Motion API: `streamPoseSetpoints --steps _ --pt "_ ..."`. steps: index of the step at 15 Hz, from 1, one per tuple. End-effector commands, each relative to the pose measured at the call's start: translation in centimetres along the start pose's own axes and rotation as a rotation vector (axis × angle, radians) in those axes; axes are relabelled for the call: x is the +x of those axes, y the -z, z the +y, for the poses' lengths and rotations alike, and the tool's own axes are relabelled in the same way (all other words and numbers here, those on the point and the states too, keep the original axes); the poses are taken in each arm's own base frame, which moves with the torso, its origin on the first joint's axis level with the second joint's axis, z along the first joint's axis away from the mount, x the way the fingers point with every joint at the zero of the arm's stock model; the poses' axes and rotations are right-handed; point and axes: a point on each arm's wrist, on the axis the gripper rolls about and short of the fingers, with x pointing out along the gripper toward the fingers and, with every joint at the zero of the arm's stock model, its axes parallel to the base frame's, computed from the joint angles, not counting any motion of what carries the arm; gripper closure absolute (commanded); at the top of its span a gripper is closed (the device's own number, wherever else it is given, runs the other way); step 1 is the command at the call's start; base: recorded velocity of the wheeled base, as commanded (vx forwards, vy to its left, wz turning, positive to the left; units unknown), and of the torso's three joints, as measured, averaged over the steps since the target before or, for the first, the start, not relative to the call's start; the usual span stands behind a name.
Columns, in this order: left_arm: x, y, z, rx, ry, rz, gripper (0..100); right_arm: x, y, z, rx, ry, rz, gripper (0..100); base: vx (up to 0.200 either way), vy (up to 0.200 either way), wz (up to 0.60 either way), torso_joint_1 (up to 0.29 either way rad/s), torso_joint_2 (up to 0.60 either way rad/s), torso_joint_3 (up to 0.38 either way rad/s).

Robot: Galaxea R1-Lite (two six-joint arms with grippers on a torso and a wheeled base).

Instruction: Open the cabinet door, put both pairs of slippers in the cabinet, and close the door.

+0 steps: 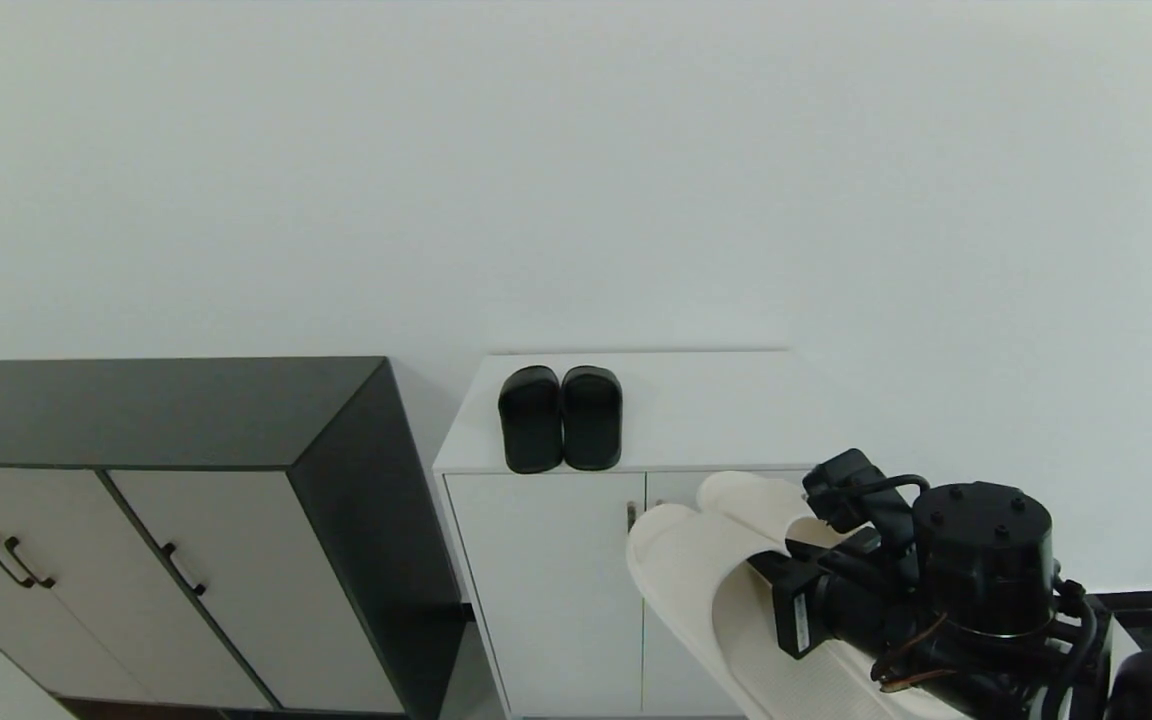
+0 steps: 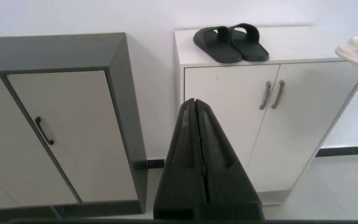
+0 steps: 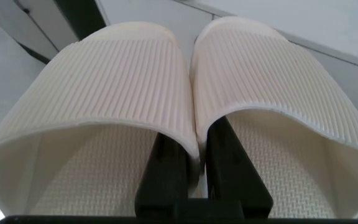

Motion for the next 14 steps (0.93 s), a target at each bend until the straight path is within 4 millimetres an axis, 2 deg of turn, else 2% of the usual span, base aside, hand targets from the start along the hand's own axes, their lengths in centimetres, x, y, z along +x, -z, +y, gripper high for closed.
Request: streamPoseSetpoints --steps 1,9,14 --pt "0.0 0.0 0.0 0.000 0.000 0.000 100 0.2 0.3 0.0 -0.002 0.001 0.012 100 0.000 0.000 0.00 0.000 0.00 0.000" --pt "0.0 0.0 0.0 -0.007 -0.002 -0.002 100 0.3 2.0 0.3 -0.010 -0.011 0.080 100 0.000 0.000 0.00 0.000 0.00 0.000" --pt "0.0 0.0 0.0 -0.007 -0.002 0.000 100 0.5 1.5 0.5 -0.009 -0.015 0.057 100 0.000 0.000 0.00 0.000 0.00 0.000"
